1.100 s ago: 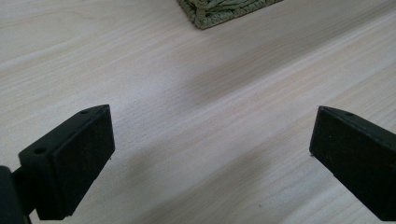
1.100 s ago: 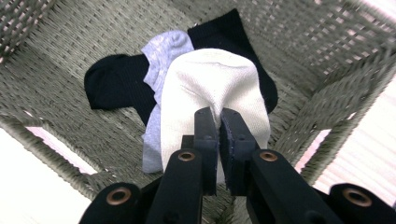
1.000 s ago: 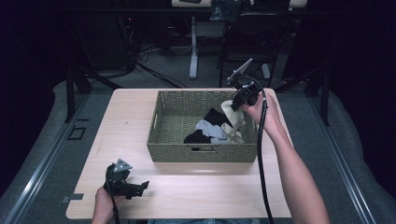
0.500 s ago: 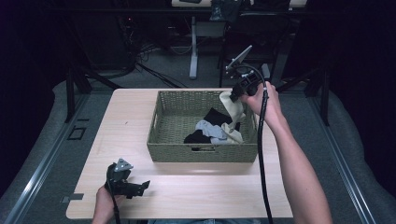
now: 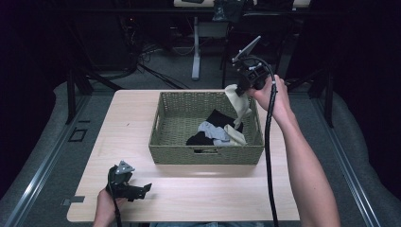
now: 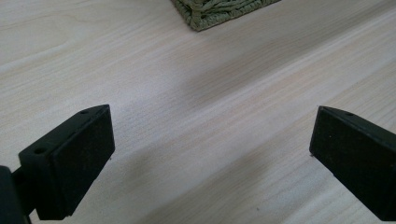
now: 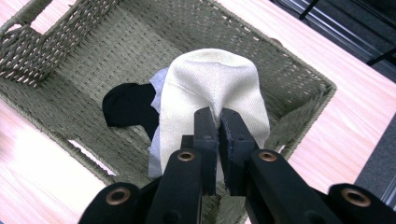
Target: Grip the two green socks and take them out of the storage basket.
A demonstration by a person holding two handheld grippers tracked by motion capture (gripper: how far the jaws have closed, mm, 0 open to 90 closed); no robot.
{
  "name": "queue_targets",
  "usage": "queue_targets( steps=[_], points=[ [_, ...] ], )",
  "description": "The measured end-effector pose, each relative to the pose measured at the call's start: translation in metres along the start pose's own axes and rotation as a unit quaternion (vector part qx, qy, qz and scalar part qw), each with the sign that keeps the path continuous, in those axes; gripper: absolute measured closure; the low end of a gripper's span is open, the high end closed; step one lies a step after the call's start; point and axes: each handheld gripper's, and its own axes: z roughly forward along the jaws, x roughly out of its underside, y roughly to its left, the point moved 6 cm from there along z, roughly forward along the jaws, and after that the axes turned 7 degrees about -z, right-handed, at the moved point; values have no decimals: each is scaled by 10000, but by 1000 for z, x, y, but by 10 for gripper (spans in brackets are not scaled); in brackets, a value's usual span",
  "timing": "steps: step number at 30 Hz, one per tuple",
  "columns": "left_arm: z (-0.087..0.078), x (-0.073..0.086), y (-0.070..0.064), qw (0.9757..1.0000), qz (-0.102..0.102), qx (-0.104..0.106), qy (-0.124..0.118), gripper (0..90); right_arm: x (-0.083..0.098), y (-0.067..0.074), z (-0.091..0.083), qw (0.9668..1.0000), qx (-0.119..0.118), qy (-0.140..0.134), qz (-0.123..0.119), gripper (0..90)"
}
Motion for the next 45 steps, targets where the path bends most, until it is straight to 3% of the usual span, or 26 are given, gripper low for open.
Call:
queue_targets(
  steps=[4,16,22,23,28,29,34,35,40,41,43,45],
  points=[
    [0,0,0,10000,-7,11,4,2,0,-5,-6,10000,61,-23,-19,862],
    [0,0,0,10000,1,11,3,2,13,-30,-36,9990,297,-238,218,862],
    [0,0,0,10000,3,0,9,2,31,-50,-49,9976,466,-278,441,862],
    [0,0,0,10000,-4,-5,11,2,38,-58,-52,9967,521,-296,549,862],
    [1,0,0,10000,7,-13,-4,2,51,-71,-54,9950,632,-296,720,862],
    [1,0,0,10000,6,-9,0,2,60,-79,-53,9942,658,-277,808,862],
    [1,0,-1,10000,19,-9,8,2,75,-90,-43,9928,656,-225,972,861],
    [1,0,-1,10000,22,-8,13,2,84,-95,-32,9921,661,-141,1053,861],
    [1,-1,-1,10000,20,-8,12,2,98,-103,-12,9909,602,-11,1205,861],
    [1,-1,-1,10000,18,-9,15,2,106,-107,2,9901,557,48,1288,860],
    [1,0,-1,10000,17,-9,17,2,108,-108,6,9899,541,78,1308,860],
    [1,-1,0,10000,18,-8,8,2,118,-109,26,9893,465,180,1373,859]
  ],
)
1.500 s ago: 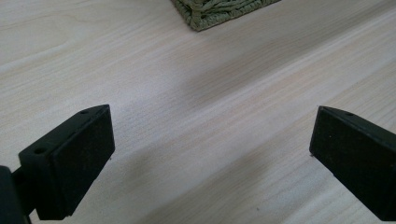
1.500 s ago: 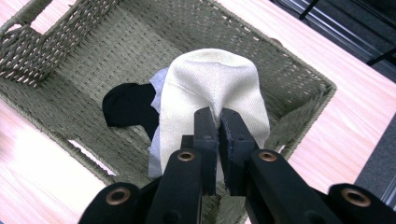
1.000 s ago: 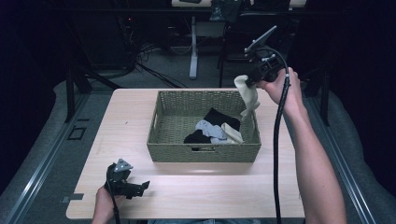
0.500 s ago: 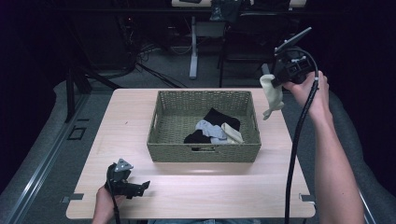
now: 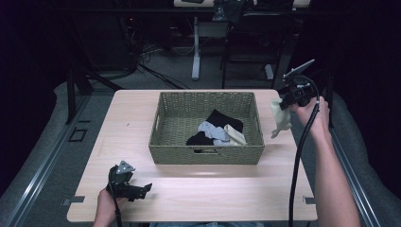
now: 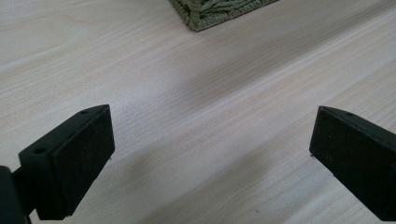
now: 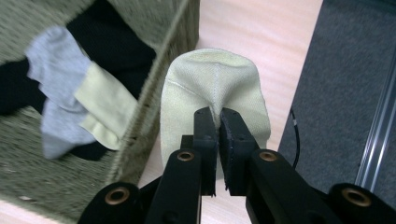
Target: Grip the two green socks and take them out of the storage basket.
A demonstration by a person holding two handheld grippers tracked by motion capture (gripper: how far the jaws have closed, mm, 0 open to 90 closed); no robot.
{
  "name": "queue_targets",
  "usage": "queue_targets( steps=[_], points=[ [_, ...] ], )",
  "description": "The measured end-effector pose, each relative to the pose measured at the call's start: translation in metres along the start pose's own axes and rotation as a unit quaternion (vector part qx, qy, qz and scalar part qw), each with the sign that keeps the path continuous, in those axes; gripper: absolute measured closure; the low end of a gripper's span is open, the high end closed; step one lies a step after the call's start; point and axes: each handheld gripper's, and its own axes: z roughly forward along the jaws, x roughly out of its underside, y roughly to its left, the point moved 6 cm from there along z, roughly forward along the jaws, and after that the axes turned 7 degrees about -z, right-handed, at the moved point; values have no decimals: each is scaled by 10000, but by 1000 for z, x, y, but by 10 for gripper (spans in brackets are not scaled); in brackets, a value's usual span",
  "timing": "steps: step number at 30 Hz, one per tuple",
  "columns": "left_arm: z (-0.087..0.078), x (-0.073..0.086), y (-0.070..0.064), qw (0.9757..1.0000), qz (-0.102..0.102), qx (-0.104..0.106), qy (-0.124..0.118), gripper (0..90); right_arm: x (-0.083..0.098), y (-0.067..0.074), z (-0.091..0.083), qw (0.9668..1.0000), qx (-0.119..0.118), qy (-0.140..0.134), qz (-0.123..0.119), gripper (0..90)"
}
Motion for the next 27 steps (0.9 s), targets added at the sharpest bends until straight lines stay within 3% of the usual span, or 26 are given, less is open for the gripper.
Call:
queue_targets(
  steps=[2,14,16,17,21,22,23,25,26,27],
  points=[
    [0,0,0,10000,-2,-2,9,2,3,0,7,10000,-13,57,9,859],
    [1,0,0,10000,-6,5,21,2,34,-8,91,9972,-212,621,370,855],
    [1,0,0,10000,-5,3,19,2,36,-8,97,9968,-209,656,407,855],
    [0,0,0,10000,3,17,42,2,39,-9,107,9963,-236,621,542,854],
    [0,0,0,10000,6,15,32,2,43,-10,119,9952,-283,749,566,839],
    [0,0,0,10000,2,1,17,2,45,-11,122,9948,-282,810,546,823],
    [0,0,0,10000,6,11,37,2,46,-11,125,9946,-235,789,624,741],
    [0,0,0,10000,3,8,26,2,46,-13,124,9949,-183,784,609,710],
    [0,0,0,10000,7,8,25,2,43,-12,119,9960,-154,660,587,616],
    [0,0,0,10000,7,8,25,2,43,-12,119,9960,-154,660,587,616]
  ],
)
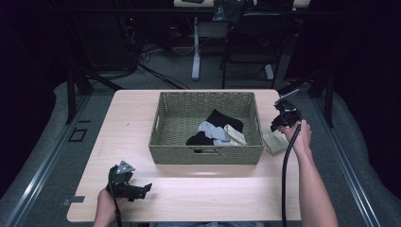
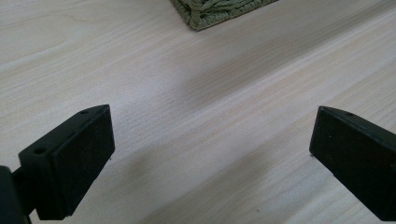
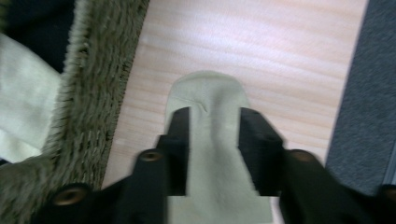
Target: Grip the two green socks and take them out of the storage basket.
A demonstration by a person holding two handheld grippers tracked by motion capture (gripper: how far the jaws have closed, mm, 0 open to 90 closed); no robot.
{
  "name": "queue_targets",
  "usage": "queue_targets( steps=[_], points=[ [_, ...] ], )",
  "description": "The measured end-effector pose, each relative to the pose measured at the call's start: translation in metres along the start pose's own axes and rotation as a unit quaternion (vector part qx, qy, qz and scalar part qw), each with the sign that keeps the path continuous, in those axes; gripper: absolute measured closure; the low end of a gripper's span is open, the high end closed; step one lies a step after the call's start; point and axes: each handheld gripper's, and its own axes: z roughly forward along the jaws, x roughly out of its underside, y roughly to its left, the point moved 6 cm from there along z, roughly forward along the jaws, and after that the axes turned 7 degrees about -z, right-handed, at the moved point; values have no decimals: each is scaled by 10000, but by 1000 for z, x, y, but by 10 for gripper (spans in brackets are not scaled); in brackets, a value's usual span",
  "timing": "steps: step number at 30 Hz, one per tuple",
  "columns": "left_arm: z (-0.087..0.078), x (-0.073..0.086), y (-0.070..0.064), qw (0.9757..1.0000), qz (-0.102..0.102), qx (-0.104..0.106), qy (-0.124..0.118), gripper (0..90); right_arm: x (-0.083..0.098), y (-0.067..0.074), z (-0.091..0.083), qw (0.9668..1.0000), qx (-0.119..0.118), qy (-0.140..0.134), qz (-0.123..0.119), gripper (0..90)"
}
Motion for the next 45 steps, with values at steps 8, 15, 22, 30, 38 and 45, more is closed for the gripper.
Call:
queue_targets(
  steps=[8,15,22,30,38,45],
  points=[
    [1,0,-1,10000,-10,-12,-10,2,-12,8,-56,9984,109,-549,-23,379],
    [1,0,-1,10000,-11,-13,-10,2,-31,41,-102,9947,83,-943,-412,153],
    [0,0,0,10000,-21,-10,4,2,-54,80,-120,9913,-57,-1050,-794,75],
    [0,0,0,10000,-9,-4,-6,2,-74,118,-115,9868,-321,-1172,-1075,62],
    [-1,0,0,10000,4,6,-11,2,-83,149,-85,9853,-455,-1014,-1297,78],
    [-1,0,0,10000,-6,9,-33,2,-82,157,-58,9870,-415,-795,-1334,124]
  ],
)
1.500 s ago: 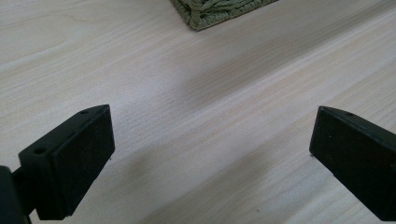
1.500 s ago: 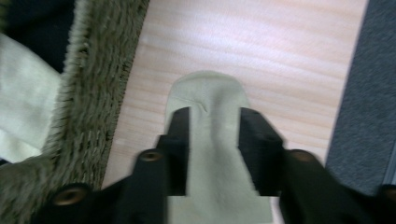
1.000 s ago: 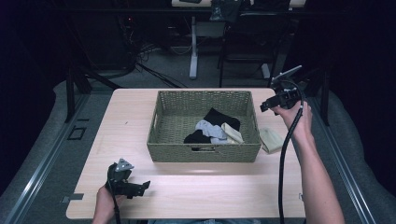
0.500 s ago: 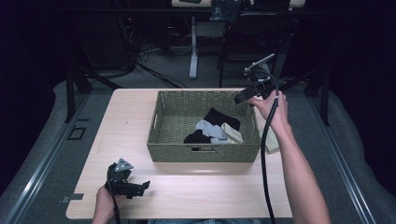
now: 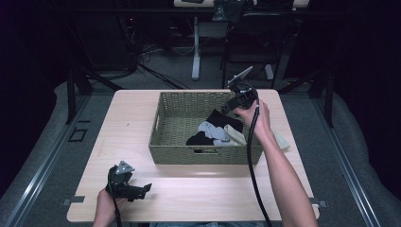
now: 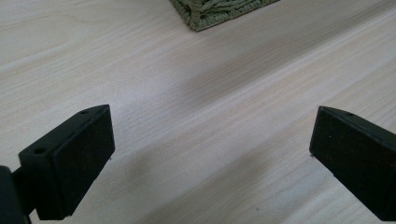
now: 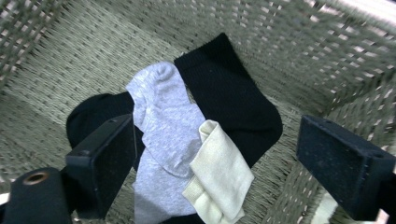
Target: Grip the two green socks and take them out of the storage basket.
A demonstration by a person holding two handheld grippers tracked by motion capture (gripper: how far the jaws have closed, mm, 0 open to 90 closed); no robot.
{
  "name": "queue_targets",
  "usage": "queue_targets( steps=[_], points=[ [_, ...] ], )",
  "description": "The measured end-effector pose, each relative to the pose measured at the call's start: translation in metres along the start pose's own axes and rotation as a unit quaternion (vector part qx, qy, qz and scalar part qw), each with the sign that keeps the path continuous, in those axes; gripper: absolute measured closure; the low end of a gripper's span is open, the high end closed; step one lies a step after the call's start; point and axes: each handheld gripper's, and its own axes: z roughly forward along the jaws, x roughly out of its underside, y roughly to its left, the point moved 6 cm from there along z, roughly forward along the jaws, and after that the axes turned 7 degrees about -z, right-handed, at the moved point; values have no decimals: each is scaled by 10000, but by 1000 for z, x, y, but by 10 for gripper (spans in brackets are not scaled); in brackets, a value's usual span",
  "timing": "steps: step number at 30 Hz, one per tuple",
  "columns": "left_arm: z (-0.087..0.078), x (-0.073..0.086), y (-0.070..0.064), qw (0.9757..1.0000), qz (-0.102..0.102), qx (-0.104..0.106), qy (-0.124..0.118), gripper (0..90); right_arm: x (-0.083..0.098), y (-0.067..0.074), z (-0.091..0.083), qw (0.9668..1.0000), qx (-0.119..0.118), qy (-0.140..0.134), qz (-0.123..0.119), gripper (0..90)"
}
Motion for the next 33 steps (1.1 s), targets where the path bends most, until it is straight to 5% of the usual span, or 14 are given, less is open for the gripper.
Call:
queue_targets(
  steps=[16,33],
  points=[
    [0,0,-1,10000,5,18,-36,2,21,0,49,9989,-64,409,229,254],
    [-1,0,-1,10000,16,22,-41,2,34,6,81,9956,-24,932,138,419]
  ],
)
